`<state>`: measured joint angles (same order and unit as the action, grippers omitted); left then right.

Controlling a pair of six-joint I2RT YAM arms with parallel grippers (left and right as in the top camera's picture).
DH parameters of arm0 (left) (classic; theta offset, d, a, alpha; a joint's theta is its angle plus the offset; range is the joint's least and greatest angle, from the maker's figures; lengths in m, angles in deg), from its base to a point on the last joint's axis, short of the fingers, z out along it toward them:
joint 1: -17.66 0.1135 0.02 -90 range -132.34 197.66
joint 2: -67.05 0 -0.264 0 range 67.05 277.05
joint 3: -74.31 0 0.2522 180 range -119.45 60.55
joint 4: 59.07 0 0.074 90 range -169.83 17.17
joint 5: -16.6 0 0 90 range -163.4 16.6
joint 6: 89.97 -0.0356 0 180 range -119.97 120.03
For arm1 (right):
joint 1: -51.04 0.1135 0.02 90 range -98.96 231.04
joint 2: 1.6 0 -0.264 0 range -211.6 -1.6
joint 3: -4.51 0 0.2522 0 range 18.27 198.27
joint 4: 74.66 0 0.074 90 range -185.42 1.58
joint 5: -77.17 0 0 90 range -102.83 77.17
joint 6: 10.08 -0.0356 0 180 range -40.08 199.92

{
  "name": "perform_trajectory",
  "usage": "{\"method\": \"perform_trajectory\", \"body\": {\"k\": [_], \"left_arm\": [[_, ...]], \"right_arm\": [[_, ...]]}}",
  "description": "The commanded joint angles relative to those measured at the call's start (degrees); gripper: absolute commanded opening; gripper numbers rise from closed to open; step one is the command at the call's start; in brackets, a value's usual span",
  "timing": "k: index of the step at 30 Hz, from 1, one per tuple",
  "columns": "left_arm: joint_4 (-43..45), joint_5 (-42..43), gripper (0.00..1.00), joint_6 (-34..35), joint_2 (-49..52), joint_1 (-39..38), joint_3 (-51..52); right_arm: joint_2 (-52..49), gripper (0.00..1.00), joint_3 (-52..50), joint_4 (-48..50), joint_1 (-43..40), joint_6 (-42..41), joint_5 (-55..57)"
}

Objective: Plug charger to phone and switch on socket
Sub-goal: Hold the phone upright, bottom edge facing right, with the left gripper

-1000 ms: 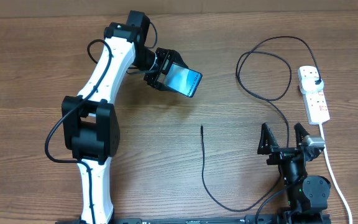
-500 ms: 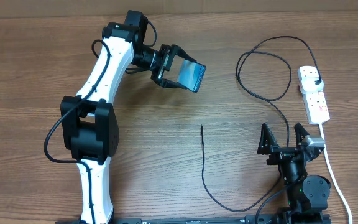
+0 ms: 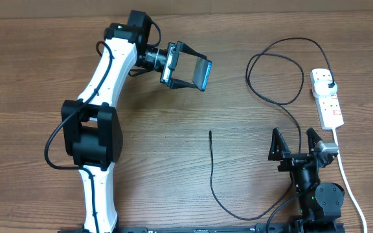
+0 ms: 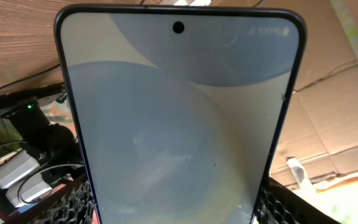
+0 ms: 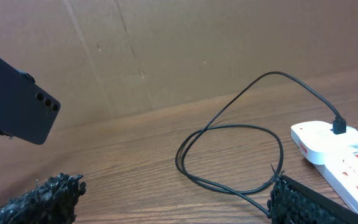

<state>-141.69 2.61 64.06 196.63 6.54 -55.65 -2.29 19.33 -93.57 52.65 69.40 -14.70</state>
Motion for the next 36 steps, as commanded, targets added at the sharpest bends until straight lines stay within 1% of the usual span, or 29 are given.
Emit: {"method": "perform_trajectory", "body": {"k": [1,5,36], "left_arm": [[-0.13,4.74,0.04,-2.89,0.37,1.75,-1.81],[-0.13,5.05,0.04,-4.09,0.37,2.49,-1.81],[-0.13,5.29,0.04,-3.78,0.37,2.95,-1.81]], "right_arm": [[0.52,1.0,-0.61,0.33,0.37,-0.28,0.74],[0.52,1.0,-0.61,0.33,0.37,-0.31,0.74],[0.52,1.0,-0.61,0.33,0.37,-0.28,0.74]]}}
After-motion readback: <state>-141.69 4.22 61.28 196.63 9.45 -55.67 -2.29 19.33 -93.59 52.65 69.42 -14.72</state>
